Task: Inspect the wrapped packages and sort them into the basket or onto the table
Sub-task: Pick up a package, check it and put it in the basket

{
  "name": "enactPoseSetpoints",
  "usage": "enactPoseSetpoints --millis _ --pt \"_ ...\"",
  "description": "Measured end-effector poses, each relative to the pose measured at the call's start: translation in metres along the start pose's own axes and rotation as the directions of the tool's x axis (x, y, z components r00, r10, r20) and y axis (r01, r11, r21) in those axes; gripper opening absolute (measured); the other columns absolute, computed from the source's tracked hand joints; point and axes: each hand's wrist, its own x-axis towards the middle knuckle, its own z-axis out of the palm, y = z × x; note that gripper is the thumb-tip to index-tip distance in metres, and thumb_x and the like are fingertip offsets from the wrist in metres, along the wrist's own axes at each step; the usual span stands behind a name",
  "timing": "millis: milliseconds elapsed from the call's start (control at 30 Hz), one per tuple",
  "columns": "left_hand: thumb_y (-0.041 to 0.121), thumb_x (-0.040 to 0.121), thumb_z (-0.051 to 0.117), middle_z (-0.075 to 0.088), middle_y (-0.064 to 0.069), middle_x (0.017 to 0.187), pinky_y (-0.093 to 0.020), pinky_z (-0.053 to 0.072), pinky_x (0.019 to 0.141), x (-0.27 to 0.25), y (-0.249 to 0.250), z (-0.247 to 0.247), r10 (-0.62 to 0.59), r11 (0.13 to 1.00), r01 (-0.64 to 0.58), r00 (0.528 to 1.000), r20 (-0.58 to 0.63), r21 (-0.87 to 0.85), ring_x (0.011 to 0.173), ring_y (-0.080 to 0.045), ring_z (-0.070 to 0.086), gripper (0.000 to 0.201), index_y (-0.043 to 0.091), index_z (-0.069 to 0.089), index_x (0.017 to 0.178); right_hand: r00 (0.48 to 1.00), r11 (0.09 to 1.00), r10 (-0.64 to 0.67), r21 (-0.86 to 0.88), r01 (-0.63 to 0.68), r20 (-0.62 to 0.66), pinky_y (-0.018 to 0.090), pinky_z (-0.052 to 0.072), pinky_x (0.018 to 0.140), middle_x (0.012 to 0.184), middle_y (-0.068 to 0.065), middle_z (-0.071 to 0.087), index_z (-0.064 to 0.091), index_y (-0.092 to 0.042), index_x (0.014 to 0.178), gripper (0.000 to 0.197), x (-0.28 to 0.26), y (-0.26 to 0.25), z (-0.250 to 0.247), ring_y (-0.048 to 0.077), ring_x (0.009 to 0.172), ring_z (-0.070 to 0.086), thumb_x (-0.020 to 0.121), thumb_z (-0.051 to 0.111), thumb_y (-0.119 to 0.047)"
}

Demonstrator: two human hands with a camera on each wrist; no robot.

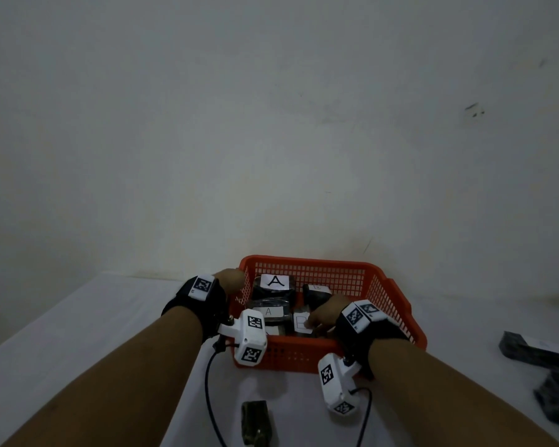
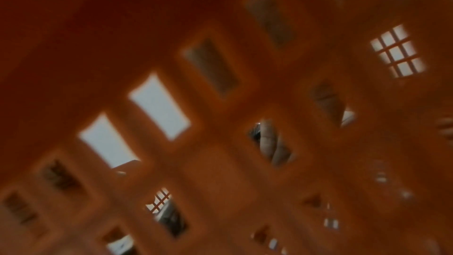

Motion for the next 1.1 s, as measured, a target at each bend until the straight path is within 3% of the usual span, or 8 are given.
enactPoseSetpoints --millis 67,200,333,533,667,767,967,1100 --pt "0.021 0.099 0.052 0.071 -0.029 0.112 -0.062 0.05 0.103 -0.009 0.003 0.003 0.025 0.999 -0.026 0.999 0.032 0.021 0.107 -0.044 0.069 0.028 -0.001 0.066 0.111 1.0 1.0 -0.011 -0.004 0.011 -0.016 0.04 0.062 0.094 0.108 0.006 0.08 0.074 -0.02 0.08 0.019 0.001 0.002 0.001 0.021 0.1 0.076 0.081 0.085 -0.036" --pt "0.013 0.105 0.047 0.068 -0.023 0.097 -0.056 0.048 0.109 -0.009 0.003 0.007 0.072 0.997 -0.073 0.997 0.016 0.026 0.094 -0.038 0.065 0.024 -0.003 0.063 0.112 0.999 0.999 -0.017 -0.043 0.015 -0.051 0.035 0.062 0.093 0.107 0.006 0.078 0.069 -0.023 0.074 0.021 -0.007 0.001 0.001 0.021 0.102 0.075 0.085 0.084 -0.034" --pt "0.019 0.096 0.055 0.069 -0.031 0.117 -0.062 0.048 0.106 -0.011 0.004 0.004 0.036 0.999 -0.038 0.999 0.037 0.035 0.113 -0.047 0.067 0.024 -0.001 0.065 0.106 0.999 0.998 -0.021 -0.063 0.018 -0.047 0.039 0.061 0.095 0.107 0.006 0.078 0.075 -0.019 0.085 0.019 -0.007 0.001 0.0 0.022 0.102 0.075 0.084 0.084 -0.035" --pt "0.016 0.099 0.051 0.068 -0.032 0.12 -0.061 0.048 0.106 -0.008 0.004 0.004 0.029 0.999 -0.03 0.999 0.039 0.03 0.105 -0.044 0.067 0.021 0.0 0.064 0.104 0.996 0.994 -0.046 -0.101 0.039 -0.071 0.031 0.058 0.096 0.123 0.006 0.076 0.075 -0.015 0.104 0.016 -0.007 0.006 -0.001 0.021 0.112 0.072 0.095 0.075 -0.028" --pt "0.019 0.096 0.057 0.069 -0.027 0.108 -0.058 0.048 0.106 -0.01 0.005 0.004 0.023 0.999 -0.025 0.999 0.044 0.042 0.099 -0.04 0.064 0.021 0.001 0.064 0.103 0.998 0.999 -0.014 -0.051 0.012 -0.054 0.031 0.057 0.097 0.126 0.008 0.073 0.074 -0.01 0.113 0.023 -0.005 0.006 0.0 0.024 0.117 0.07 0.096 0.074 -0.025" --pt "0.028 0.074 0.06 0.07 -0.029 0.117 -0.063 0.048 0.105 -0.001 0.001 0.002 0.016 0.998 -0.018 0.999 0.049 0.057 0.11 -0.045 0.067 0.051 0.0 0.065 0.116 0.998 0.992 0.018 0.129 -0.011 -0.052 0.033 0.058 0.091 0.13 0.016 0.07 0.069 -0.002 0.124 0.042 0.003 0.007 0.001 0.03 0.12 0.068 0.086 0.081 -0.016" --pt "0.026 0.095 0.05 0.068 -0.03 0.121 -0.062 0.051 0.1 0.016 -0.006 -0.005 0.0 0.999 0.0 1.0 0.0 0.05 0.112 -0.047 0.067 0.039 0.002 0.06 0.124 0.991 0.965 0.025 0.263 0.011 -0.131 0.042 0.062 0.092 0.103 0.018 0.078 0.073 0.002 0.103 0.025 -0.005 0.003 -0.01 0.028 0.093 0.076 0.087 0.079 -0.017" --pt "0.029 0.086 0.063 0.074 -0.025 0.111 -0.062 0.055 0.09 0.031 -0.019 -0.015 -0.057 0.998 0.057 0.998 -0.004 0.01 0.096 -0.043 0.074 0.047 0.01 0.061 0.128 0.947 0.97 -0.074 0.197 0.14 -0.312 0.033 0.055 0.063 0.091 0.011 0.074 0.076 0.006 0.103 0.028 -0.035 0.0 -0.032 0.024 0.072 0.064 0.089 0.075 -0.018"
